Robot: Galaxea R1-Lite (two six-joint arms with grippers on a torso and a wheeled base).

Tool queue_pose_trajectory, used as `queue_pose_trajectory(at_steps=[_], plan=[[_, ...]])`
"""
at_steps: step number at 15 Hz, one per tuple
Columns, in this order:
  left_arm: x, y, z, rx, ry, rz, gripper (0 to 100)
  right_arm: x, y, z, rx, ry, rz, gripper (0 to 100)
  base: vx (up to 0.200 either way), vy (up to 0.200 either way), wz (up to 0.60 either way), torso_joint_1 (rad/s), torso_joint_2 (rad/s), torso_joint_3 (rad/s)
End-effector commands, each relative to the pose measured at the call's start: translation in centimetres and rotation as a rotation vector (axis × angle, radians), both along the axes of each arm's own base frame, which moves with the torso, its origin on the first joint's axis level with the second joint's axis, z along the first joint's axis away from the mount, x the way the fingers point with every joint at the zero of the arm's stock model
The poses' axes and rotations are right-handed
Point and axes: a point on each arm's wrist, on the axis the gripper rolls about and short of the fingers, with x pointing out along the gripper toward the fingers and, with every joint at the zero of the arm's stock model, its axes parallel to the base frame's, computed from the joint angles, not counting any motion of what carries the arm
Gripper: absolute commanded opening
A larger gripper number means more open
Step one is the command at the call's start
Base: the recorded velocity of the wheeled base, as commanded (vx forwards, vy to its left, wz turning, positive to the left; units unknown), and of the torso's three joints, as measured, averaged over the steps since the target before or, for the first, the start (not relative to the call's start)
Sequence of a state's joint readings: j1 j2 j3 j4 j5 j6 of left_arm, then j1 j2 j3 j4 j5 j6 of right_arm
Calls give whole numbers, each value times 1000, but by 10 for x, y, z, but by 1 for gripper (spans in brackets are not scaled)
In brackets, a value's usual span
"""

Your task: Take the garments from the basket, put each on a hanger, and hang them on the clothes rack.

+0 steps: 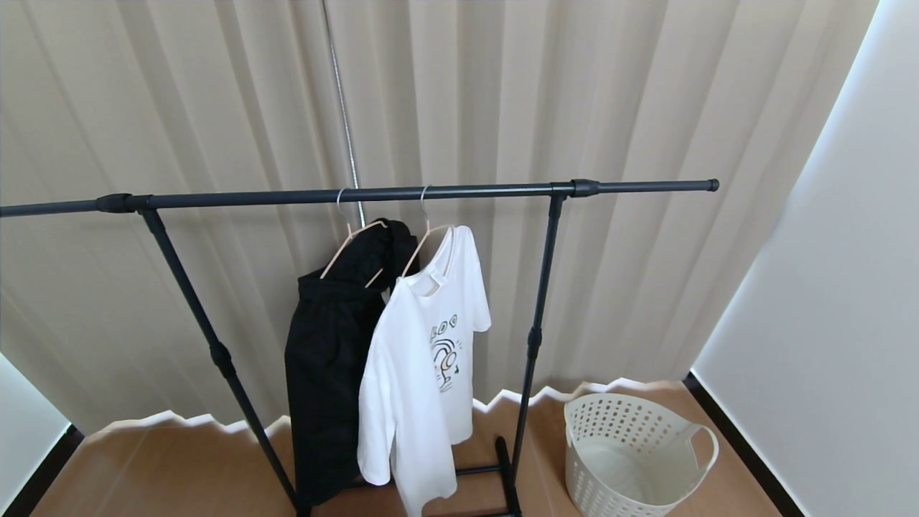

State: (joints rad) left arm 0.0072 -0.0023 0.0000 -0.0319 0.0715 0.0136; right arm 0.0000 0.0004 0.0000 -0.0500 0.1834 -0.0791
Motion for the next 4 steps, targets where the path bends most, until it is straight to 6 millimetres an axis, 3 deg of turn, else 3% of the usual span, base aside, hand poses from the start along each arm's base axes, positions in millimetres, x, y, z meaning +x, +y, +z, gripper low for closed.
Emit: queue_pose_trajectory(at_steps=[1,4], plan=[[0,0,0,0,2,1,100,0,0,0,1,-1,1,100,0,0,0,0,0,0],[0,0,0,0,2,1,100,0,0,0,-2,-1,1,100,0,0,0,0,0,0]])
